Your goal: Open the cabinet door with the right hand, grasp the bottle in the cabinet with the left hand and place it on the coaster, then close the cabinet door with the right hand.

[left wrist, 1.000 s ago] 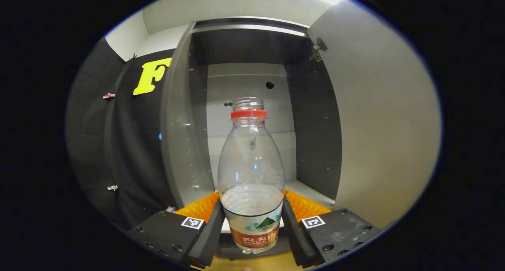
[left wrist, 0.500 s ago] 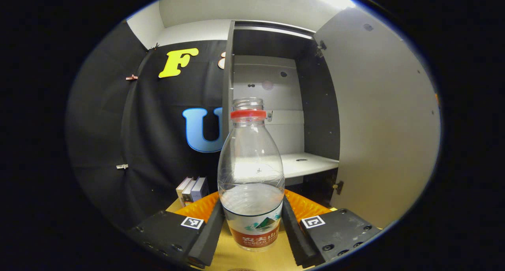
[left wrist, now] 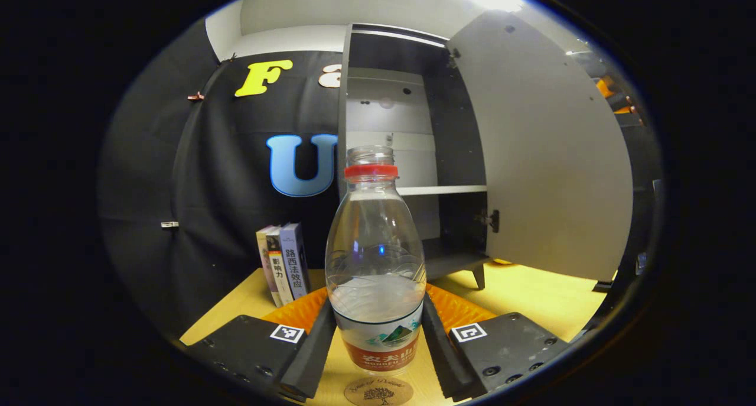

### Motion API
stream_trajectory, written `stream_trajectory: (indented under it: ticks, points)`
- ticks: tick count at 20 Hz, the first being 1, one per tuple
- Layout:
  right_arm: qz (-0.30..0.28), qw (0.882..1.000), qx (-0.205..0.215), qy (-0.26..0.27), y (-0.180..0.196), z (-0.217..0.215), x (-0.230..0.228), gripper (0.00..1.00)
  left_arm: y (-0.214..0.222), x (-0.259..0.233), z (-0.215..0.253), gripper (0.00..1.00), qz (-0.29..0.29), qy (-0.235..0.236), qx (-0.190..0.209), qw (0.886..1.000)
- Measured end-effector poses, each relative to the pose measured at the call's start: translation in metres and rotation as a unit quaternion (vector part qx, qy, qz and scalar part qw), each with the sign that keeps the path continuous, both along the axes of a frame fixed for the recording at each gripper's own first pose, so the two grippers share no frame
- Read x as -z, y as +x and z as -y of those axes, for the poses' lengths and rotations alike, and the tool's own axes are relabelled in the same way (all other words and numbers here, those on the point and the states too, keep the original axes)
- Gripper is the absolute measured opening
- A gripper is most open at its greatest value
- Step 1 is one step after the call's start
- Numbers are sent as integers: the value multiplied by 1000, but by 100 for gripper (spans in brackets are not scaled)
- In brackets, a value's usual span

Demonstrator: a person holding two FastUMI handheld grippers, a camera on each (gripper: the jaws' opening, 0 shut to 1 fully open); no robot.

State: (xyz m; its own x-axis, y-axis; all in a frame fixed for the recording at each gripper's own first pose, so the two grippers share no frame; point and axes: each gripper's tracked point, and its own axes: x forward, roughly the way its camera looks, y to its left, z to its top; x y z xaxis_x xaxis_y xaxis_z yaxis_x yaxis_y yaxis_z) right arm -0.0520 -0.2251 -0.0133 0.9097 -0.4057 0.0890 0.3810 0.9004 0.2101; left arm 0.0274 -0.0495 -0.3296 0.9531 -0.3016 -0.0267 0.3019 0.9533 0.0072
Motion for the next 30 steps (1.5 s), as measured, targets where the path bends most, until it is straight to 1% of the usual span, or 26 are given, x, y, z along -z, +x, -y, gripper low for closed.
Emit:
stream_trajectory:
  ticks: [2,5,8,12,14,20,23,24,25,26,27,30]
  points:
    - [-1,1000,18,8,-1,12,1,98,-3,18,1,76,-6,-6,7,1000]
    - [-13,999,33,-7,-1,14,3,97,-6,40,-1,76,-13,1,7,1000]
    - [-27,999,27,-24,4,6,7,97,-7,62,-3,77,-22,3,14,1000]
    - [-37,999,27,-28,8,6,9,98,-5,76,-9,77,-26,11,7,1000]
    - [-40,998,28,-27,10,5,11,98,-6,80,-9,77,-31,4,5,999]
    - [-46,998,22,-35,14,0,13,98,-10,92,-7,79,-44,9,2,999]
    - [-47,998,22,-37,14,0,13,98,-11,89,-7,80,-47,8,0,999]
    - [-47,998,22,-34,14,0,14,98,-11,90,-7,81,-48,9,-2,999]
    - [-47,998,22,-32,14,0,15,98,-10,91,-8,84,-51,9,-3,999]
    - [-47,998,21,-31,13,0,15,98,-10,91,-10,86,-54,8,-6,998]
    - [-47,998,20,-32,12,0,15,98,-10,90,-11,89,-56,8,-9,998]
    - [-48,998,17,-32,12,0,17,98,-16,82,-14,94,-60,16,-13,998]
